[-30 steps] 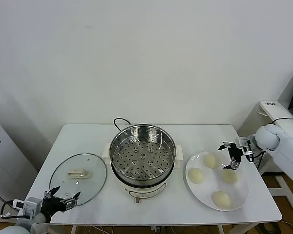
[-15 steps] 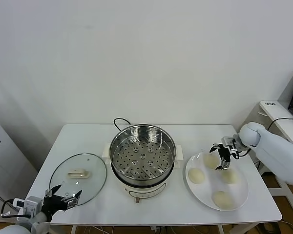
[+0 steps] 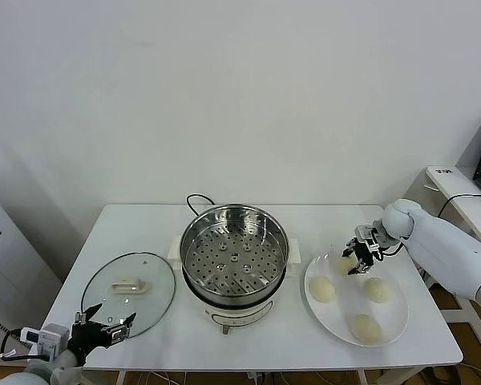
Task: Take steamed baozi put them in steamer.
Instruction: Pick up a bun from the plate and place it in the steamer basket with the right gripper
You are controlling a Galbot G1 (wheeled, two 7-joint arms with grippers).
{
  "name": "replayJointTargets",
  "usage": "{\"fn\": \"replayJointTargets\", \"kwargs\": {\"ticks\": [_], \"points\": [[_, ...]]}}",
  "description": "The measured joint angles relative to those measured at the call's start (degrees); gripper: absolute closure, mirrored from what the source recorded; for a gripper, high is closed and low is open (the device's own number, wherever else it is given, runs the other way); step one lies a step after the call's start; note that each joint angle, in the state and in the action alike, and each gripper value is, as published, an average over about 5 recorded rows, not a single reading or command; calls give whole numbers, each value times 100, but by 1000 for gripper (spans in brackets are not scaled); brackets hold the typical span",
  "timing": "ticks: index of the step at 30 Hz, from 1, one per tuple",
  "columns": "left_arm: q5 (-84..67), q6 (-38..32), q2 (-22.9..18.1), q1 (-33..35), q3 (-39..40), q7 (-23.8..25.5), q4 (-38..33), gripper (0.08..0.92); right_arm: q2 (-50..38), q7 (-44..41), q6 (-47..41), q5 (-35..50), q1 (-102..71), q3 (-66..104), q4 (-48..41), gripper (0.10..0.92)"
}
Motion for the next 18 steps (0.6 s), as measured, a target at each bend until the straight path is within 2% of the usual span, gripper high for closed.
{"fn": "replayJointTargets", "kwargs": {"ticks": [4, 18], "points": [[-6, 3, -24, 28, -32, -1, -35, 177, -10, -7, 13, -25, 43, -28, 32, 604], [-23, 7, 5, 78, -88, -13, -76, 177, -487, -141, 261, 476, 1014, -695, 892, 608]]}}
